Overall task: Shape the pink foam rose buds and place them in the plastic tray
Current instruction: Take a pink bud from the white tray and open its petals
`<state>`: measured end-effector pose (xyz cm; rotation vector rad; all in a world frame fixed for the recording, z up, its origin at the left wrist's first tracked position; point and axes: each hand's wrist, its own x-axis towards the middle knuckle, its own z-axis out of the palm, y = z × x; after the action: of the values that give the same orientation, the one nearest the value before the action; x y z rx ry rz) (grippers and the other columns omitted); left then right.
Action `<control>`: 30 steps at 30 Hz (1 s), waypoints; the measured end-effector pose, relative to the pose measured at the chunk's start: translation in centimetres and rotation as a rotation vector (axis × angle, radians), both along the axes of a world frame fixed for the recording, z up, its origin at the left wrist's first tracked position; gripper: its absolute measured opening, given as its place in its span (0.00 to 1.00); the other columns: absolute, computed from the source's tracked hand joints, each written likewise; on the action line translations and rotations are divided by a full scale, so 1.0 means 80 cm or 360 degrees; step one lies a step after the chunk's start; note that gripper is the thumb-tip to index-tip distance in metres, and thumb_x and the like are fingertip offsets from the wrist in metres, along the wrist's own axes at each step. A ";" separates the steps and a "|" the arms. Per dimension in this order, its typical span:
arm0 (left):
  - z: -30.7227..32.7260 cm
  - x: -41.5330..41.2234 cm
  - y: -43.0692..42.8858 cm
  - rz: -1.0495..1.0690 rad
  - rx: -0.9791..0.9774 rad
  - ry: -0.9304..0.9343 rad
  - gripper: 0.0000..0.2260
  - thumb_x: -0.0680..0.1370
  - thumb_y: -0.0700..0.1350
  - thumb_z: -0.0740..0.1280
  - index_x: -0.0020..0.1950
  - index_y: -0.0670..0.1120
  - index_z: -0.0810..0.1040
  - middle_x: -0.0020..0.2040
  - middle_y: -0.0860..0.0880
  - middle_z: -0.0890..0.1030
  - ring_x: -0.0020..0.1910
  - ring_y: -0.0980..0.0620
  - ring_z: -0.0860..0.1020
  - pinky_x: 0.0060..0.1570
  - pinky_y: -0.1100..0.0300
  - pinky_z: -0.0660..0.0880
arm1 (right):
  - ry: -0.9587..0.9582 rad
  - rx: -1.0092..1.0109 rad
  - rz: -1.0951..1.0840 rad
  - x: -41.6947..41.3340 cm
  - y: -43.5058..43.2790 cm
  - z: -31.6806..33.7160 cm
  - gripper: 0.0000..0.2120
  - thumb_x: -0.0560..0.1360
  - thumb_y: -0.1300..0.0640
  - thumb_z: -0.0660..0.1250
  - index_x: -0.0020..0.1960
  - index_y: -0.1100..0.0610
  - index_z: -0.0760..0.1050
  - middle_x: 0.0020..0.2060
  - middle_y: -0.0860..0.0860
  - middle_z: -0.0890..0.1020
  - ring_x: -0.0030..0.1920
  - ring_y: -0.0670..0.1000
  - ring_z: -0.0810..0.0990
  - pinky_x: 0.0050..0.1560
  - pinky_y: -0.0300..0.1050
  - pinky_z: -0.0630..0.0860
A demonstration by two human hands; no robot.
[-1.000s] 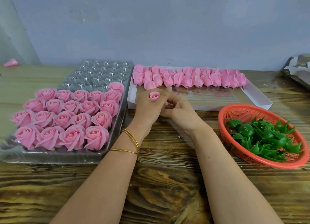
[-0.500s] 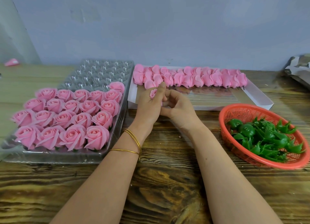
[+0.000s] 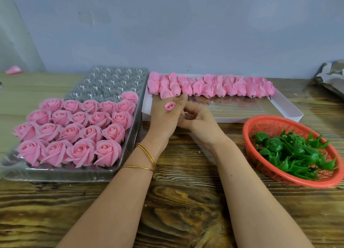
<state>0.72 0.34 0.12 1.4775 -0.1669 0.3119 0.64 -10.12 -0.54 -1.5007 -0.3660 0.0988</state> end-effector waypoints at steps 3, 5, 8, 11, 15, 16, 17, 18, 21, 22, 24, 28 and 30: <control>0.000 0.002 -0.003 0.0058 -0.0004 0.0050 0.20 0.79 0.50 0.66 0.27 0.50 0.71 0.27 0.50 0.74 0.31 0.57 0.75 0.35 0.65 0.75 | -0.0001 -0.0008 -0.0031 0.000 0.002 0.002 0.17 0.67 0.72 0.69 0.52 0.57 0.81 0.41 0.59 0.80 0.44 0.55 0.77 0.56 0.58 0.75; 0.000 0.002 -0.005 0.0034 -0.0047 0.0100 0.21 0.80 0.51 0.64 0.27 0.50 0.71 0.34 0.36 0.76 0.37 0.48 0.78 0.42 0.54 0.79 | -0.0020 -0.0033 -0.0075 0.002 0.002 0.002 0.18 0.67 0.76 0.70 0.51 0.58 0.80 0.43 0.59 0.80 0.45 0.55 0.78 0.55 0.58 0.76; 0.003 0.000 -0.005 0.0008 -0.0059 0.0139 0.20 0.81 0.53 0.62 0.30 0.49 0.72 0.45 0.27 0.76 0.42 0.43 0.77 0.51 0.41 0.77 | -0.0057 -0.0113 -0.0161 0.004 0.002 0.000 0.17 0.67 0.76 0.71 0.54 0.67 0.76 0.44 0.59 0.81 0.45 0.54 0.80 0.52 0.53 0.78; 0.003 -0.001 -0.004 -0.0011 -0.0035 0.0138 0.20 0.81 0.54 0.62 0.34 0.44 0.76 0.44 0.29 0.77 0.42 0.44 0.77 0.52 0.39 0.76 | -0.0090 -0.0149 -0.0210 0.004 0.003 0.000 0.16 0.68 0.75 0.71 0.54 0.70 0.74 0.45 0.60 0.81 0.45 0.53 0.80 0.52 0.53 0.79; 0.000 0.000 -0.002 -0.0097 -0.0007 0.0078 0.14 0.80 0.53 0.64 0.38 0.49 0.82 0.36 0.49 0.82 0.39 0.54 0.82 0.39 0.60 0.79 | -0.0079 -0.0091 -0.0176 0.003 0.003 0.000 0.15 0.69 0.75 0.70 0.52 0.61 0.78 0.44 0.61 0.82 0.47 0.55 0.81 0.55 0.54 0.78; 0.000 -0.001 -0.002 -0.0111 0.0006 0.0059 0.14 0.80 0.52 0.64 0.36 0.53 0.82 0.33 0.53 0.81 0.37 0.58 0.81 0.36 0.64 0.77 | -0.0081 -0.0078 -0.0159 0.003 0.003 0.000 0.16 0.69 0.75 0.70 0.54 0.61 0.78 0.46 0.64 0.82 0.48 0.57 0.81 0.57 0.57 0.78; 0.000 -0.001 -0.002 -0.0114 0.0025 0.0050 0.15 0.80 0.52 0.65 0.33 0.55 0.81 0.31 0.56 0.80 0.36 0.59 0.80 0.36 0.65 0.76 | -0.0081 -0.0068 -0.0136 0.003 0.002 0.000 0.16 0.70 0.75 0.69 0.55 0.62 0.78 0.47 0.65 0.82 0.49 0.57 0.81 0.58 0.59 0.77; 0.000 -0.002 -0.001 -0.0104 0.0044 0.0051 0.16 0.79 0.52 0.65 0.32 0.55 0.80 0.30 0.56 0.79 0.35 0.59 0.79 0.36 0.64 0.75 | -0.0077 -0.0061 -0.0110 0.002 0.001 0.000 0.17 0.70 0.75 0.69 0.56 0.63 0.78 0.46 0.63 0.83 0.49 0.57 0.81 0.60 0.60 0.76; 0.001 -0.001 0.000 -0.0084 0.0029 0.0061 0.15 0.78 0.51 0.68 0.31 0.53 0.78 0.29 0.55 0.77 0.36 0.55 0.78 0.41 0.56 0.77 | -0.0051 -0.0048 -0.0061 0.000 0.000 0.000 0.16 0.71 0.75 0.68 0.56 0.64 0.78 0.45 0.58 0.83 0.49 0.54 0.82 0.62 0.61 0.74; 0.001 -0.001 0.000 -0.0076 0.0023 0.0063 0.14 0.77 0.50 0.68 0.31 0.52 0.78 0.29 0.53 0.77 0.36 0.53 0.78 0.43 0.54 0.77 | -0.0039 -0.0053 -0.0056 0.000 -0.001 0.000 0.15 0.71 0.75 0.67 0.56 0.66 0.78 0.46 0.60 0.83 0.50 0.55 0.82 0.63 0.62 0.74; 0.001 0.000 0.000 -0.0074 0.0003 0.0054 0.14 0.77 0.49 0.69 0.31 0.49 0.76 0.29 0.51 0.76 0.37 0.51 0.78 0.44 0.52 0.77 | -0.0011 -0.0050 -0.0053 0.000 -0.003 0.000 0.14 0.72 0.75 0.67 0.57 0.68 0.77 0.48 0.62 0.82 0.52 0.57 0.81 0.64 0.63 0.74; -0.004 0.004 0.000 -0.0034 0.0029 0.0033 0.19 0.78 0.50 0.68 0.27 0.49 0.72 0.27 0.52 0.73 0.35 0.52 0.75 0.40 0.59 0.74 | 0.0017 -0.0055 -0.0046 -0.002 -0.002 0.001 0.14 0.72 0.75 0.66 0.57 0.70 0.76 0.45 0.60 0.80 0.50 0.55 0.79 0.64 0.62 0.72; -0.005 0.006 -0.001 -0.0004 0.0055 0.0034 0.20 0.79 0.51 0.66 0.28 0.48 0.70 0.25 0.55 0.71 0.30 0.57 0.73 0.35 0.67 0.71 | 0.0010 -0.0037 -0.0044 -0.003 0.001 0.003 0.14 0.71 0.75 0.67 0.56 0.68 0.77 0.43 0.56 0.81 0.48 0.51 0.79 0.62 0.58 0.74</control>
<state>1.18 0.27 -0.32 1.5143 -0.1578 0.2924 0.37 -10.07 -0.29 -1.5278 -0.3399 0.0862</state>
